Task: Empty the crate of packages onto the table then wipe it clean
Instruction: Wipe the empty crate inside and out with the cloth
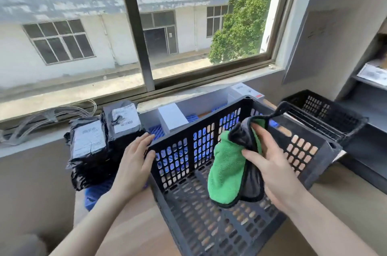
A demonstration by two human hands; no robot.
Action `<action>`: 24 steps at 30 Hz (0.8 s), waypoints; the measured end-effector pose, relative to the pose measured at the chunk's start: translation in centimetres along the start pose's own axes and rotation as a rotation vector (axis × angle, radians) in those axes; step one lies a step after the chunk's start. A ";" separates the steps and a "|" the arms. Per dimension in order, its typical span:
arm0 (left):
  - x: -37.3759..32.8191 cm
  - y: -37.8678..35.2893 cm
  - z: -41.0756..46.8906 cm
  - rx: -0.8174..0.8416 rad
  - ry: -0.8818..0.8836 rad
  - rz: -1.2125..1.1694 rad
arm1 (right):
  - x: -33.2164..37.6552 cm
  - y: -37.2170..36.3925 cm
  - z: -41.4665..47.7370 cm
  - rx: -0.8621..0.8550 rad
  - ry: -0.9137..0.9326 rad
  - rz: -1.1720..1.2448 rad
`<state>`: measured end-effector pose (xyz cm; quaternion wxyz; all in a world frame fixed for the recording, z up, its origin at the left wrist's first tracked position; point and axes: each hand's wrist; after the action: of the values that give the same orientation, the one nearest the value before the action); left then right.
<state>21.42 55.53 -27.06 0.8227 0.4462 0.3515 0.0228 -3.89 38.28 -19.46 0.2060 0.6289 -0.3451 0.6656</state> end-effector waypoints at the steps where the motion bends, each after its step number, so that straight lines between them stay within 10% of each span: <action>1: 0.4 -0.4 -0.2 0.006 0.017 -0.014 | -0.6 -0.6 0.8 0.023 -0.003 -0.052; 24: -1.0 -2.4 -1.8 0.018 0.166 0.117 | -14.7 -12.4 11.2 0.699 -0.124 -0.548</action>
<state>18.94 54.97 -28.95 0.7840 0.4700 0.3919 0.1045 14.44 40.98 -31.70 0.1288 0.7677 0.0681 0.6241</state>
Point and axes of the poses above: each hand's wrist, its own z-axis towards the middle knuckle, its own y-axis out of the back of the hand, x = y × z, and after that the axes turned 6 degrees about -y, right-handed
